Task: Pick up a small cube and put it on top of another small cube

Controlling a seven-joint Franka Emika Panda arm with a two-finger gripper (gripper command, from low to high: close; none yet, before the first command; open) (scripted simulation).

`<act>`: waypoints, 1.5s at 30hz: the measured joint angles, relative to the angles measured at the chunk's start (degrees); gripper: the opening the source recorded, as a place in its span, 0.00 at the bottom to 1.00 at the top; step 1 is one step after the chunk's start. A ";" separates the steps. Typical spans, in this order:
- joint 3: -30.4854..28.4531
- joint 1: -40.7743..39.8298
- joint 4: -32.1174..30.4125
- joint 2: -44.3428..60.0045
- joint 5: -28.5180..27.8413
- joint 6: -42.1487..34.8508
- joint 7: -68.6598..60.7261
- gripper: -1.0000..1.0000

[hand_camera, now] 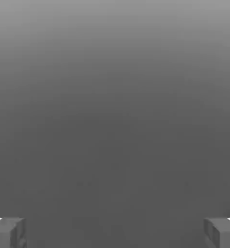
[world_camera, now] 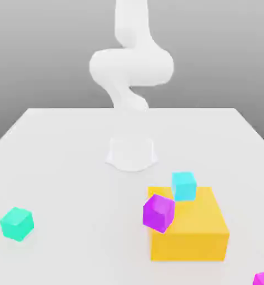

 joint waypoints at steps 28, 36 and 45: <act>2.75 19.21 10.79 58.27 1.78 10.98 -62.06 0.50; 3.95 21.35 14.09 74.69 -3.63 18.03 -68.88 0.50; 3.97 21.38 14.04 74.45 -3.63 17.66 -69.02 0.00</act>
